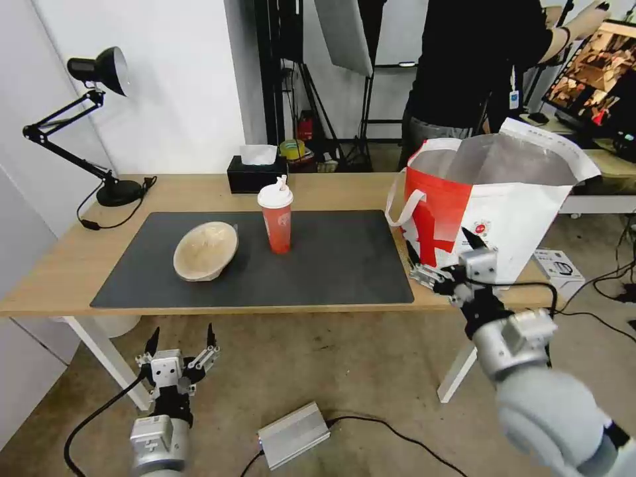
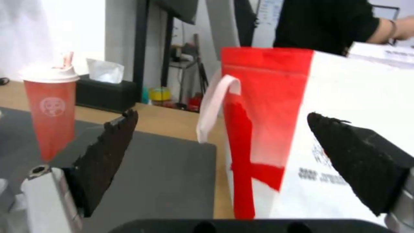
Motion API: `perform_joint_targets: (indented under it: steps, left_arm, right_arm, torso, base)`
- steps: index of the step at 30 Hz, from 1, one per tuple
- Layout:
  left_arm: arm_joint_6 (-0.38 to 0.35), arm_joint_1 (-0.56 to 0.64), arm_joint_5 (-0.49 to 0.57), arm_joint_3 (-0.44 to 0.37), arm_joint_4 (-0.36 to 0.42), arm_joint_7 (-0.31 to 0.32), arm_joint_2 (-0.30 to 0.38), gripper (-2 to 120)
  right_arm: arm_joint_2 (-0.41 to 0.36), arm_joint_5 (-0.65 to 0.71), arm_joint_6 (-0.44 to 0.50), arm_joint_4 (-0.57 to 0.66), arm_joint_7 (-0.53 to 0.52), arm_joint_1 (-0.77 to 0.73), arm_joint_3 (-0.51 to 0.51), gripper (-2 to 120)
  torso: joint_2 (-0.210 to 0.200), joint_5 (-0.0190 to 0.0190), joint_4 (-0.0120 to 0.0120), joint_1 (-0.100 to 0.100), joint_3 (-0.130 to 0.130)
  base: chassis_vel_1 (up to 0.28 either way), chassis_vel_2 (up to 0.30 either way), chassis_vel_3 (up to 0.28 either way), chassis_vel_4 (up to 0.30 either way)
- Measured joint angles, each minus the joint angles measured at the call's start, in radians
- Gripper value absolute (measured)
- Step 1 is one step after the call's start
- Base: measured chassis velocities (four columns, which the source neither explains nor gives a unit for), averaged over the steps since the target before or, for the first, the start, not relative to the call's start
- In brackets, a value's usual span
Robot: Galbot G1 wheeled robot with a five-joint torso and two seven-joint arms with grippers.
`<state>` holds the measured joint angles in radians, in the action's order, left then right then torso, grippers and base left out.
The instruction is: Pick up the trash from the table and place it into the takeout bag.
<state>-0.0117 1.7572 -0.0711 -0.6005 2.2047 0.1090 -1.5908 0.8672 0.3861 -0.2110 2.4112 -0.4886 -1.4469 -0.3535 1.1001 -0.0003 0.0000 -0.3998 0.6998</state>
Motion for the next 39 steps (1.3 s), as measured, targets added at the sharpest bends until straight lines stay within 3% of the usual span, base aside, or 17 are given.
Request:
perform_joint_targets:
  steps: [6, 17, 39]
  left_arm:
    - [0.001, -0.003, 0.0, 0.0, -0.002, 0.0, 0.003, 100]
    - [0.001, -0.008, 0.001, 0.001, -0.013, -0.001, 0.003, 100]
    - [0.003, -0.013, 0.002, -0.001, -0.027, -0.001, 0.003, 100]
  right_arm:
    - [0.07, -0.078, 0.029, 0.004, -0.006, -0.08, -0.024, 100]
    - [0.122, -0.143, 0.117, -0.052, -0.026, -0.171, -0.067, 100]
    - [0.105, -0.206, 0.223, -0.157, -0.021, -0.225, -0.003, 100]
  torso:
    - [0.0, 0.0002, 0.0, 0.0, 0.0]
    - [0.0, 0.0003, 0.0, 0.0, 0.0]
    - [0.0, 0.0003, 0.0, 0.0, 0.0]
  base:
    - [0.0, 0.0, 0.0, 0.0]
    - [0.0, 0.0, 0.0, 0.0]
    - [0.0, 0.0, 0.0, 0.0]
